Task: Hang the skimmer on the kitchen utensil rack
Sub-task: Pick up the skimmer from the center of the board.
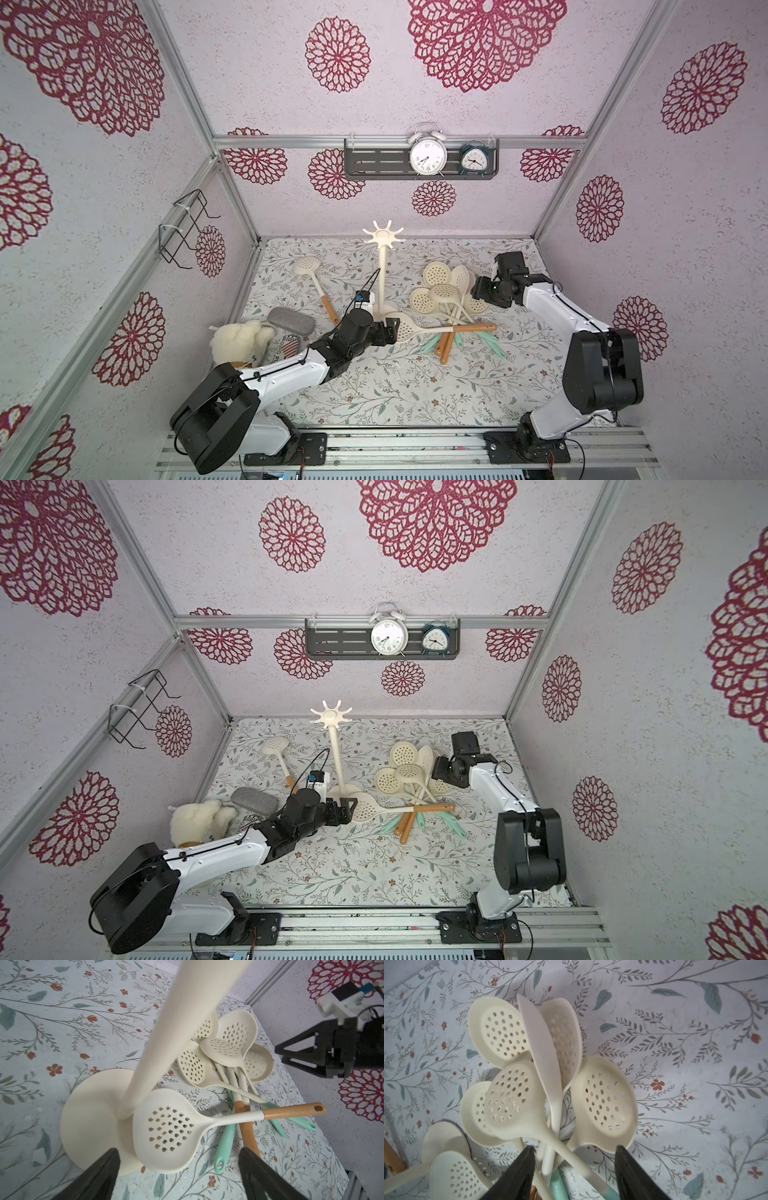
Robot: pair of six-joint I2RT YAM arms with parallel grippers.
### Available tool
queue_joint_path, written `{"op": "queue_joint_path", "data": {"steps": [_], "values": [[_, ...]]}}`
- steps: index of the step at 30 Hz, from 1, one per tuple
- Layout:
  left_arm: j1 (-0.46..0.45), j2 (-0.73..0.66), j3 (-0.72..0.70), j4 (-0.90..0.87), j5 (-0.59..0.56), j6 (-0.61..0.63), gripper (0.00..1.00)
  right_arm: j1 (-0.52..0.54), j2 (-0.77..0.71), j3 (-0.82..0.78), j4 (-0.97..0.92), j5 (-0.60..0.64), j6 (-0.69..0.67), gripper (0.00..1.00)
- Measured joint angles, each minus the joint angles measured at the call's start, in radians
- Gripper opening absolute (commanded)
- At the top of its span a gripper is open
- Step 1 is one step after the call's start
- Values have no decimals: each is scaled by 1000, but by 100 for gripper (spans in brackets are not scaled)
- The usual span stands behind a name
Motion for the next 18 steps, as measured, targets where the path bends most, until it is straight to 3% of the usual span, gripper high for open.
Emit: {"op": "queue_joint_path", "data": {"steps": [7,13,18], "values": [[-79,1,4,21,-26,0,91,2,185,194,-27,7,-37,51],[-101,12,28,27,-39,5,91,11,286,322,-52,5,-59,41],[-115,18,53,26,-48,12,92,21,367,420,-83,5,-74,39]]}}
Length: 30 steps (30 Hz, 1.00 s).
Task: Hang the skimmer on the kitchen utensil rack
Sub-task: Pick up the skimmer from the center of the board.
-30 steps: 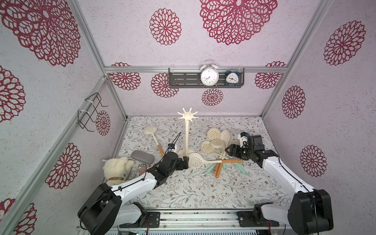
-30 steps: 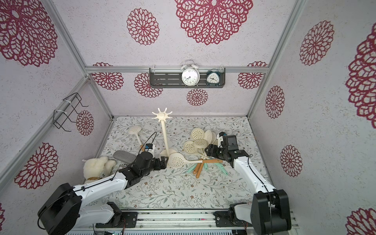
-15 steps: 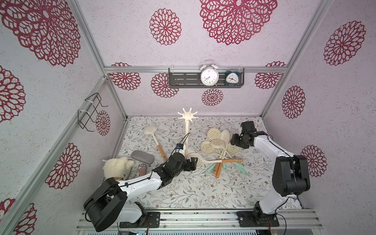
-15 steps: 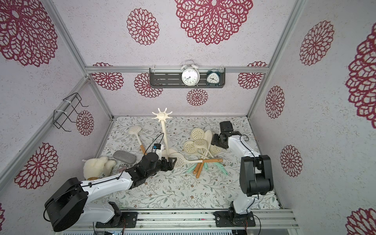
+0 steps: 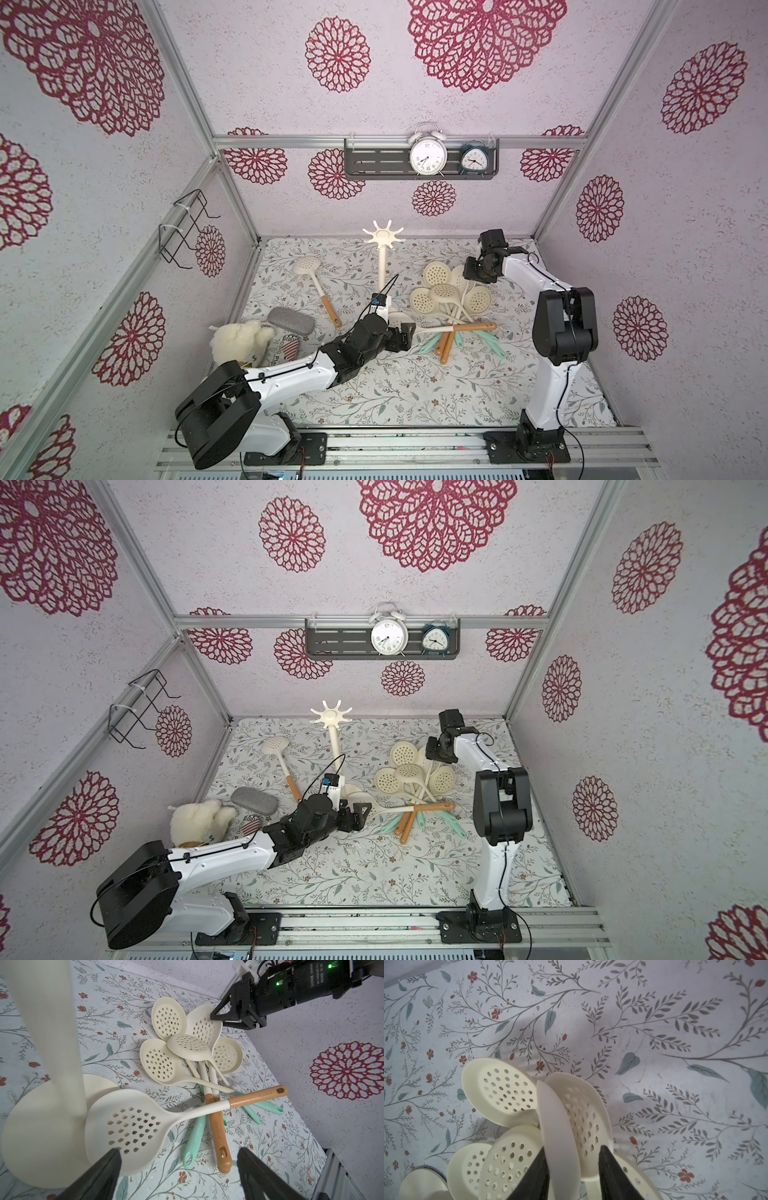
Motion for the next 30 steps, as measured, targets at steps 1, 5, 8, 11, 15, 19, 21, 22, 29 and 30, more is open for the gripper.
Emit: {"op": "queue_joint_path", "data": {"steps": [1,5,8,11,15,19,21,22,29,30], "values": [[-2,0,4,0,-1,1,91,3,14,16,-7,0,-3,39],[-3,0,15,-6,-2,8,91,14,66,75,-40,17,-5,34],[-3,0,18,-11,-3,14,91,23,100,105,-65,51,-18,25],[-3,0,23,-29,-5,19,91,29,118,117,-86,99,-31,13],[-3,-8,39,-62,-14,26,91,31,114,109,-105,183,-63,3],[-3,-37,61,-105,-31,38,91,31,56,52,-92,285,-54,0],[-3,-56,71,-122,-38,42,91,32,0,15,-88,358,-51,0],[-3,-68,77,-131,-43,45,92,31,-31,-1,-85,396,-50,0],[-10,-132,130,-198,-79,61,93,7,-386,-195,27,654,-48,0],[-13,-136,140,-206,-83,63,93,0,-447,-224,51,676,-49,0]]}}
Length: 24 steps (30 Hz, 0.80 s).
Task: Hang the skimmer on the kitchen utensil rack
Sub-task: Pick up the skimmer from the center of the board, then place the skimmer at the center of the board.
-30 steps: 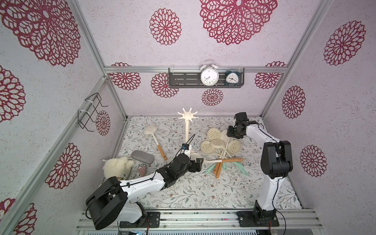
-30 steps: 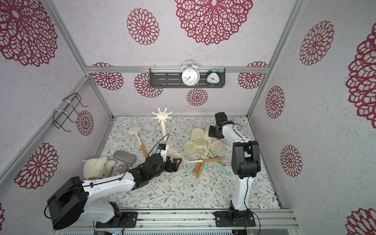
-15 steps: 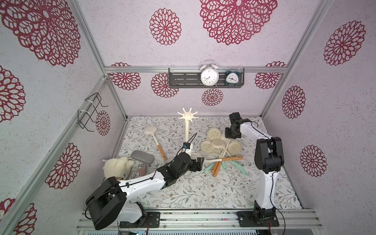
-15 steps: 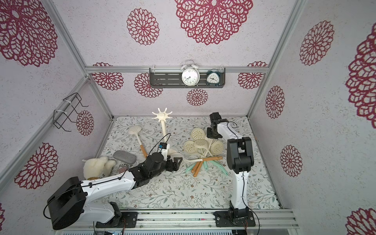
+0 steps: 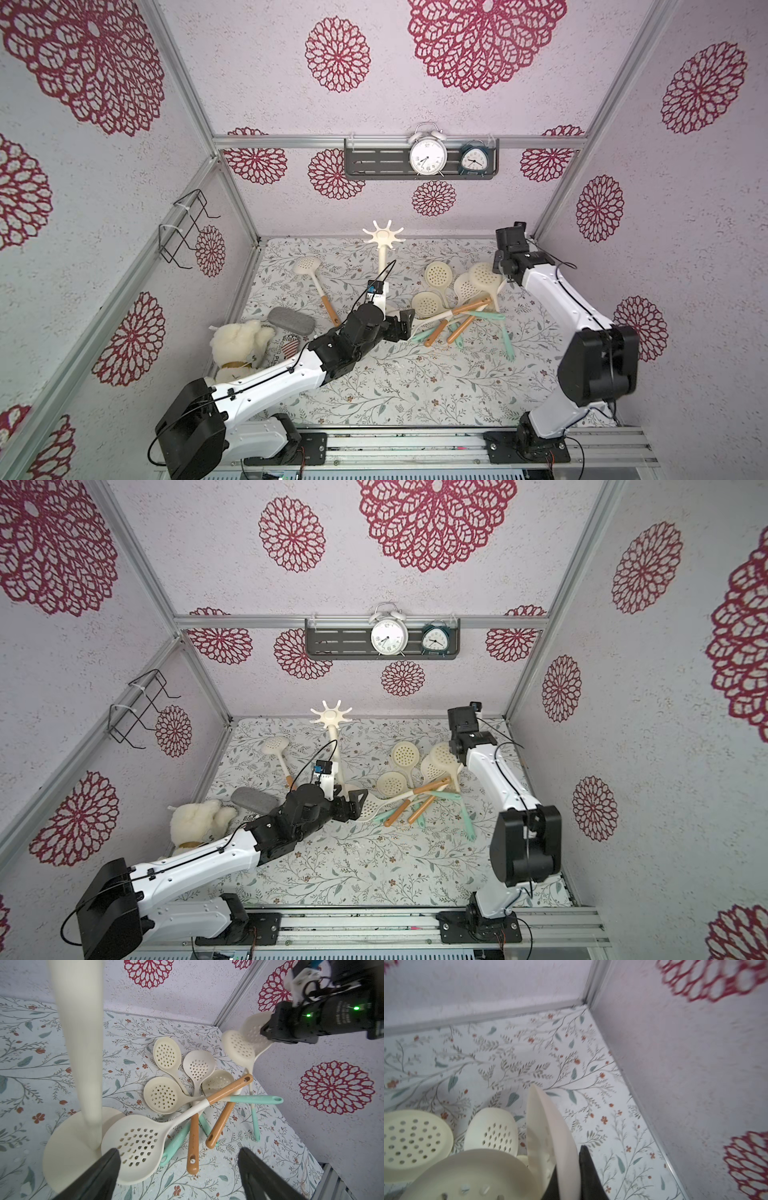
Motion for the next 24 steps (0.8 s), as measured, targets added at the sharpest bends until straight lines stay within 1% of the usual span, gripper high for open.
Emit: {"op": "queue_joint_path", "data": {"steps": [3,5,11,14,16,19,22,24], "values": [[-11,-2,26,-19,-9,5,93,-14,-142,-63,72,42,-16,0],[-17,-2,38,-27,-11,6,94,-18,-202,-77,101,62,-25,0],[-32,27,84,-37,-14,13,95,-18,-294,-104,180,74,-51,0],[-55,60,116,-41,-15,20,95,-24,-322,-122,189,41,-60,0],[-71,79,131,-41,-14,22,96,-29,-323,-122,192,-9,-60,0],[-84,102,140,-42,-2,23,96,-40,-295,-122,192,-142,-60,0],[-87,124,146,-55,18,23,95,-40,-218,-126,196,-305,-58,0],[-93,142,152,-62,33,22,95,-40,-138,-134,197,-404,-54,0]]}}
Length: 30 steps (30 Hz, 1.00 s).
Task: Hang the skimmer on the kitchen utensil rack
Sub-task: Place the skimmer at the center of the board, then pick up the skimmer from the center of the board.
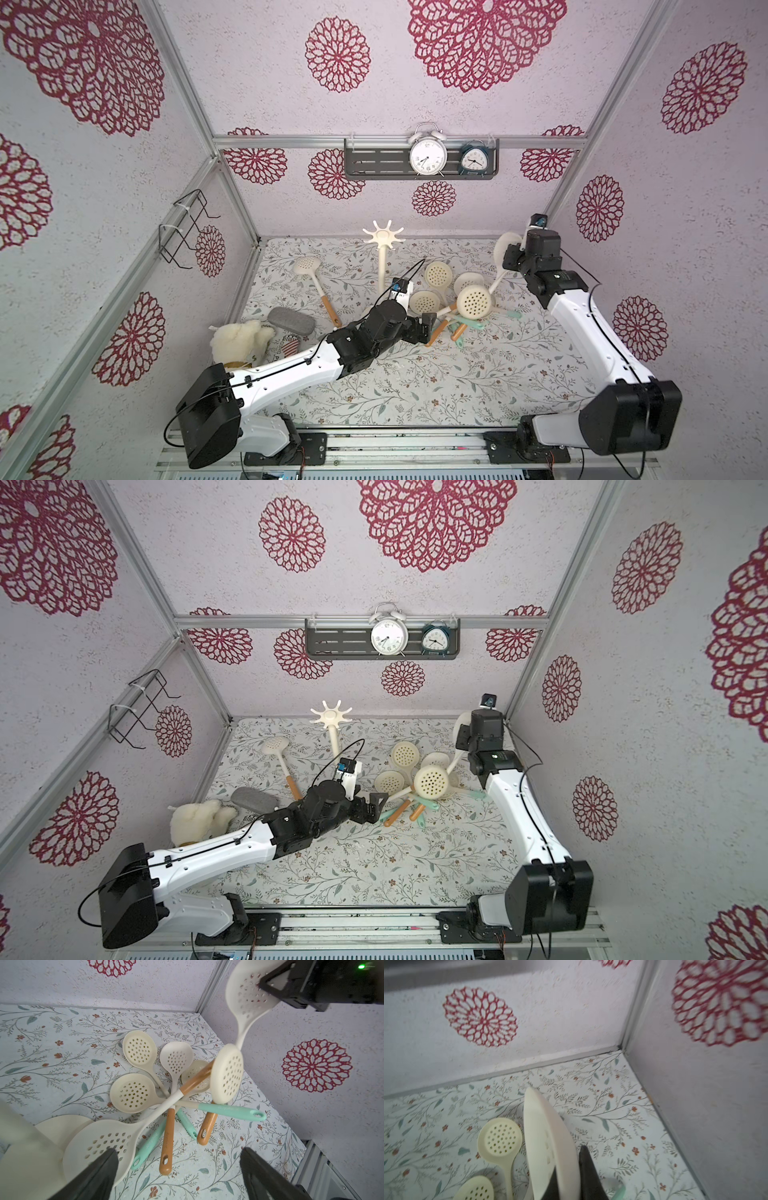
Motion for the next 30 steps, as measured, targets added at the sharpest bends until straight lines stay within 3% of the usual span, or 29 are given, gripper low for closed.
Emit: {"op": "queue_joint_path", "data": {"steps": [4,7,10,12,16,19,24,30], "values": [[-24,37,5,-7,26,-3,93,1,140,-27,-2,-129,7,3],[-43,84,12,-8,40,-13,91,1,213,-34,-5,-181,26,27],[-60,156,41,-10,53,-26,89,1,240,-33,-11,-192,68,58],[-67,201,62,-11,56,-36,87,0,235,-33,-19,-172,92,71],[-69,267,109,-33,56,-51,83,-24,182,-70,-16,-149,141,73],[-69,315,167,-60,56,-50,79,-80,68,-197,4,-163,208,73],[-69,395,283,-127,59,-21,75,-205,-102,-455,54,-259,351,73],[-70,507,437,-222,63,69,68,-320,-187,-680,152,-438,558,73]]}}
